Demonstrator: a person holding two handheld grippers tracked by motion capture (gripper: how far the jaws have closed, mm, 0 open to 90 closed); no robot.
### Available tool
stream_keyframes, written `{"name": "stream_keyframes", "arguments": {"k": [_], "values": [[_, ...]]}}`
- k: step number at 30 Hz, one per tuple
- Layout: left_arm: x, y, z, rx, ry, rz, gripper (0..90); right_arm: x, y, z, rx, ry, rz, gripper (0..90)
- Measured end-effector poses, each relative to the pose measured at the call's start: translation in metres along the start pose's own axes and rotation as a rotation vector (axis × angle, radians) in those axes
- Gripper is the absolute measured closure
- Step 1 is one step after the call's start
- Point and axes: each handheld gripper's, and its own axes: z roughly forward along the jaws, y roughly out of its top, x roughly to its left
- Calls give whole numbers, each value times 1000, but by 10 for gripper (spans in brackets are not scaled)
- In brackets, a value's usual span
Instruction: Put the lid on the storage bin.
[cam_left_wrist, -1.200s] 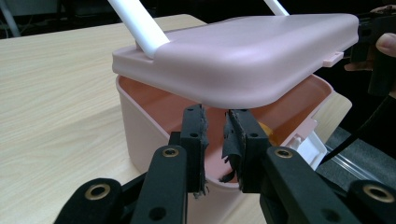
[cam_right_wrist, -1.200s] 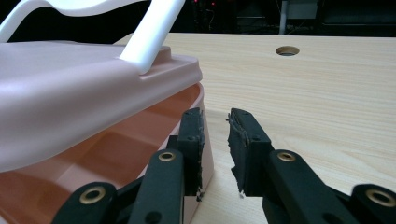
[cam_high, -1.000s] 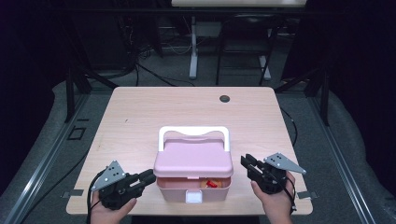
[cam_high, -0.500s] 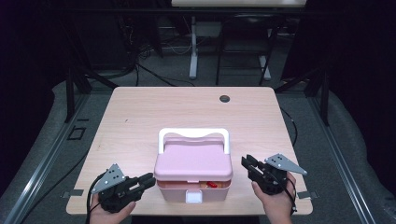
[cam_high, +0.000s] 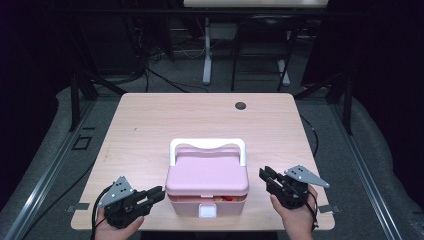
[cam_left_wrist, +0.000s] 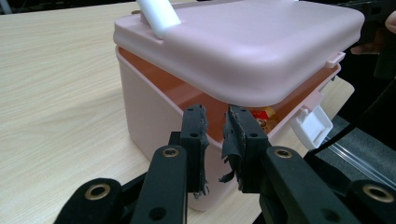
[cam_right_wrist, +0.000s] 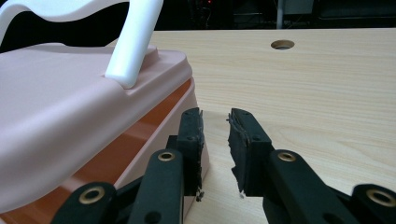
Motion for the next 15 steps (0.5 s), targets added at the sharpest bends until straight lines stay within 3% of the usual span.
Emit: {"name": "stream_keyframes", "arguments": {"k": [2,6,15], "values": [[1,0,0,-17,-8,-14,766,0,0,0,0,0,1,742],[1,2,-1,-22,-1,-4,767,-1,-1,0,-1,-1,3,742],[10,1,0,-8,22,-18,754,-2,-1,0,1,-4,5,742]]}}
